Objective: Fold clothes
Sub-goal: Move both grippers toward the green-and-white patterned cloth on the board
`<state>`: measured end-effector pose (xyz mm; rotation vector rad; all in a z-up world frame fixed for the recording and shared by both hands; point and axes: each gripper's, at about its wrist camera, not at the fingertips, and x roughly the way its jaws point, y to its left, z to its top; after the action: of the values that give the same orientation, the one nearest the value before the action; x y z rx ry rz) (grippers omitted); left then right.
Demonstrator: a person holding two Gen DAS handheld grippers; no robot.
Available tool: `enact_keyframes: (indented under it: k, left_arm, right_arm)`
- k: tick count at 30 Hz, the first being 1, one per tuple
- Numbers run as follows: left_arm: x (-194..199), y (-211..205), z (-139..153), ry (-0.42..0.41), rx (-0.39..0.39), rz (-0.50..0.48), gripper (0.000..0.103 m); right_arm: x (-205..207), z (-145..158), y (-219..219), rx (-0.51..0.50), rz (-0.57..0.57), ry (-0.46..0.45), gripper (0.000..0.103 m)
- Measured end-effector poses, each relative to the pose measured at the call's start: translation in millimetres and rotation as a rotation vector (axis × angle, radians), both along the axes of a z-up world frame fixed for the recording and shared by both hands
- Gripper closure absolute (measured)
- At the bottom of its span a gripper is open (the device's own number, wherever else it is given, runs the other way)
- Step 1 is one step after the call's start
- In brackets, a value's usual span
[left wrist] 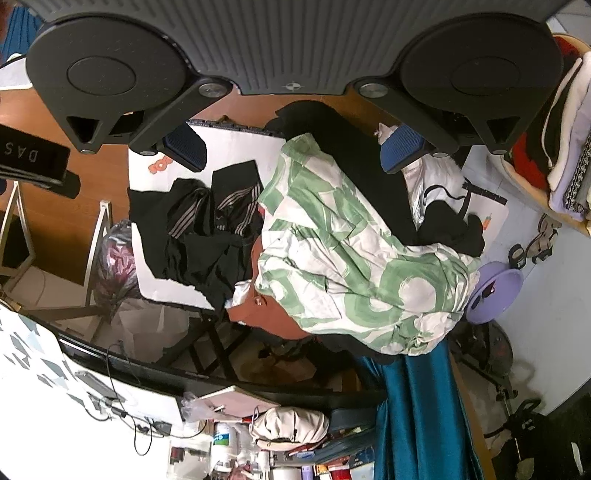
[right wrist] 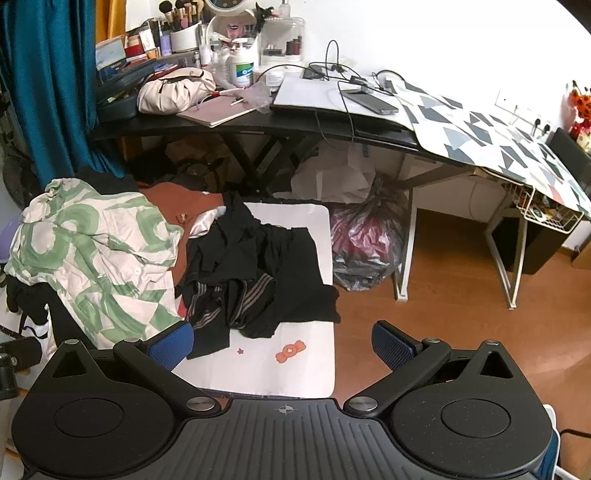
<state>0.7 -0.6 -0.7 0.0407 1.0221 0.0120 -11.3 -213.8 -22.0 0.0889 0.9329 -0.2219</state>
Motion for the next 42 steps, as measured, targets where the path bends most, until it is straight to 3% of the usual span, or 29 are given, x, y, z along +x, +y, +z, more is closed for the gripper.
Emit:
enact_keyframes:
  k: [23,42]
  left_arm:
    - [3,12,-6,0.037,0.006,0.017,0.001]
    - [5,86,-14,0.055,-0.031,0.056,0.001]
  right_arm:
    - [2,-4,11,0.018,0.002,0.008,0.001]
    - [14,-7,70,0.088,0.001,0.029,0.001]
